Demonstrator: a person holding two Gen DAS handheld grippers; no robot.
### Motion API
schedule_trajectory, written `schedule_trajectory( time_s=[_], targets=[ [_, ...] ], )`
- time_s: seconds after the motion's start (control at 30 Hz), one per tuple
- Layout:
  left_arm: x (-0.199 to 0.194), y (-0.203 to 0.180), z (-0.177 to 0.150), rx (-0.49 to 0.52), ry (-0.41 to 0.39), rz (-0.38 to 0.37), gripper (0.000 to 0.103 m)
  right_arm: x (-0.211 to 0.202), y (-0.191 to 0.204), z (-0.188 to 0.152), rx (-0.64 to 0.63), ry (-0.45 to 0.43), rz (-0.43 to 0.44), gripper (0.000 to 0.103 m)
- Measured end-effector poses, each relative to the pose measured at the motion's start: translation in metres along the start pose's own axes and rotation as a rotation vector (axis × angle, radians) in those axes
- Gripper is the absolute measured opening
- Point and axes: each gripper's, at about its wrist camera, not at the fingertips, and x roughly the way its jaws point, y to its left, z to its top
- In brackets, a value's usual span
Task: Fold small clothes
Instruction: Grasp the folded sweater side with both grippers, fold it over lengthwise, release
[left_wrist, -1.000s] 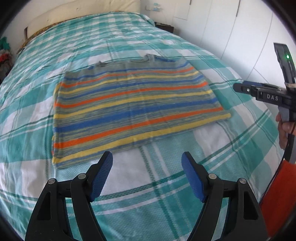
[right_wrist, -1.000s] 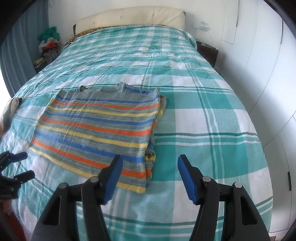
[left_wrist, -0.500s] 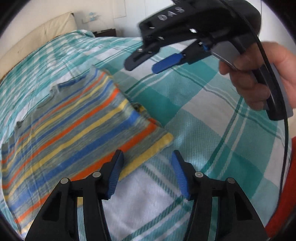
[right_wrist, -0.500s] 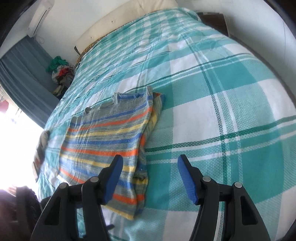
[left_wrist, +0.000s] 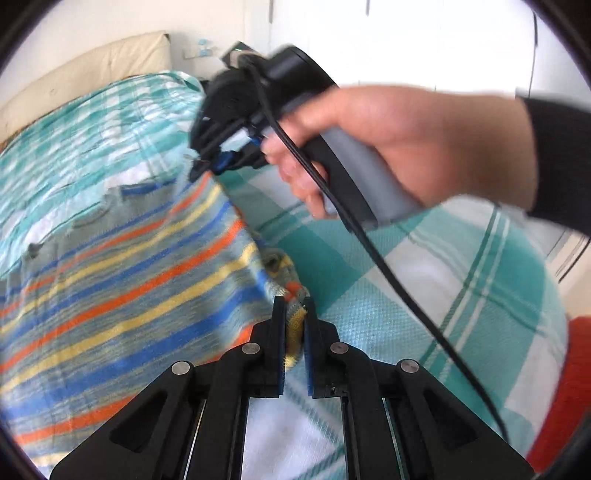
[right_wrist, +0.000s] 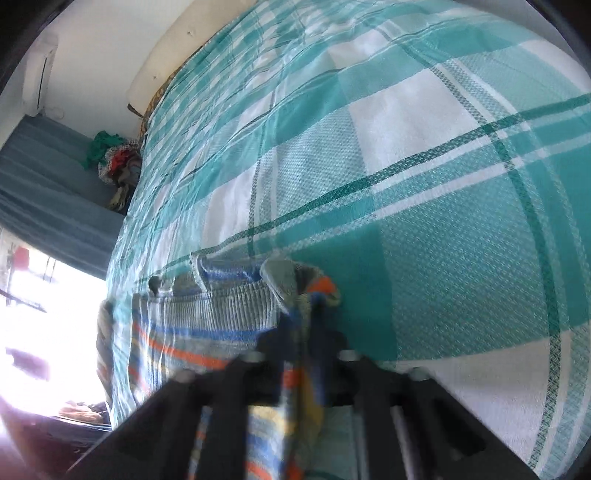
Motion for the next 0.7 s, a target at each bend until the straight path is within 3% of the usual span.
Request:
schedule_trajectory(
  time_s=[0.17,0.27,0.47,0.7],
  targets=[
    [-0.081,0.062,-0.009,-0.204,-0.105,0.016,0.005,-0.026,0.073,-0.002,-0.118,-0.084,0.061,0.009],
    [-0.12,0.109,-0.03,-0.352,-0.135,0.056,0.005,-0.021,0.128,-0.002,-0.167,-0.081,0.124,0.009],
    [-0.145,0.186,-0.091,-0.621,-0.12,0.156,0.005,0.044,0.225,-0.022,-0.276,-0.004,0.17,0.009],
    [-0.147,0.22,-0.124,-0.711,-0.098,0.216,0.005,0.132,0.271,-0.049,-0.316,0.093,0.127,0.009]
  ],
)
